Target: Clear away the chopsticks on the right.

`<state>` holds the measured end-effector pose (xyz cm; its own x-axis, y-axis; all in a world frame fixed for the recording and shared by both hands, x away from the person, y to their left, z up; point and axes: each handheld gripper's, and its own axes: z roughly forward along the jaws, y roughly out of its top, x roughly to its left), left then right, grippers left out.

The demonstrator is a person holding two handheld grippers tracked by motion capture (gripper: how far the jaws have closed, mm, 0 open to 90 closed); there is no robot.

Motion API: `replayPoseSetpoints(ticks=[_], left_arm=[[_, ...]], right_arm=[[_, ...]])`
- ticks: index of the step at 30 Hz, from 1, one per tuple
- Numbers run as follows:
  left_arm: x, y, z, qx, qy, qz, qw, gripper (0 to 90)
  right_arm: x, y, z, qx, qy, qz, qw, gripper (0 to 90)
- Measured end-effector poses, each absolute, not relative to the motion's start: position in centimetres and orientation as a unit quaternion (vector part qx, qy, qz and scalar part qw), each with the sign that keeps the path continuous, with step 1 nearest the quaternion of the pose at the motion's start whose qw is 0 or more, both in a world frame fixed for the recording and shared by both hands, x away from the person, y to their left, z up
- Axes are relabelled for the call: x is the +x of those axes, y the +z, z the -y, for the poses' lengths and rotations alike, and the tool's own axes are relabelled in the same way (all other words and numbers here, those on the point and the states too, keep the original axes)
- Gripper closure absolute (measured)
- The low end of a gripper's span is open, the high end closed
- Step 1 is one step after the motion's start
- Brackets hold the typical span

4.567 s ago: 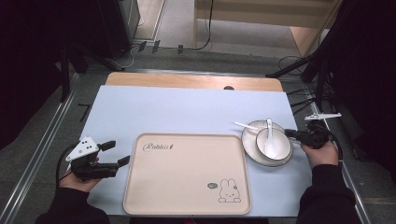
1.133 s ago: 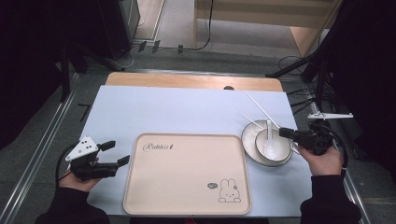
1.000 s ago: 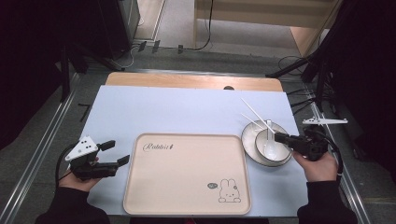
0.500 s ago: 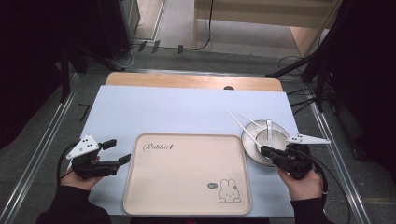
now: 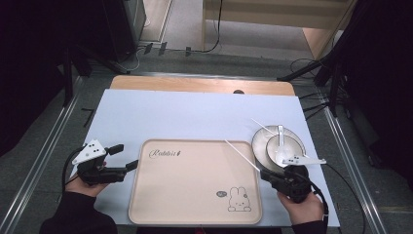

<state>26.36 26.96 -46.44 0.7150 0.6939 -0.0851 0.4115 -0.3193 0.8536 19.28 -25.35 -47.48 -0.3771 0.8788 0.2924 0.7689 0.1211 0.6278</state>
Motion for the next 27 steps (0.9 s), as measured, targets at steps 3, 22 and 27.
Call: replayPoseSetpoints(ticks=[3,22,27], left_arm=[[26.4,-46.4,-26.9,0.799,0.151,-0.345,0.468,21.0],[26.5,-46.5,-26.8,0.8,0.15,-0.345,0.468,21.1],[26.5,-46.5,-26.8,0.8,0.15,-0.344,0.468,21.3]], right_arm=[[19.2,-48.7,24.4,0.56,0.34,-0.753,0.063,84.7],[20.5,-51.8,21.5,0.549,0.317,-0.773,0.019,83.9],[20.7,-52.3,21.0,0.543,0.314,-0.779,0.025,83.4]])
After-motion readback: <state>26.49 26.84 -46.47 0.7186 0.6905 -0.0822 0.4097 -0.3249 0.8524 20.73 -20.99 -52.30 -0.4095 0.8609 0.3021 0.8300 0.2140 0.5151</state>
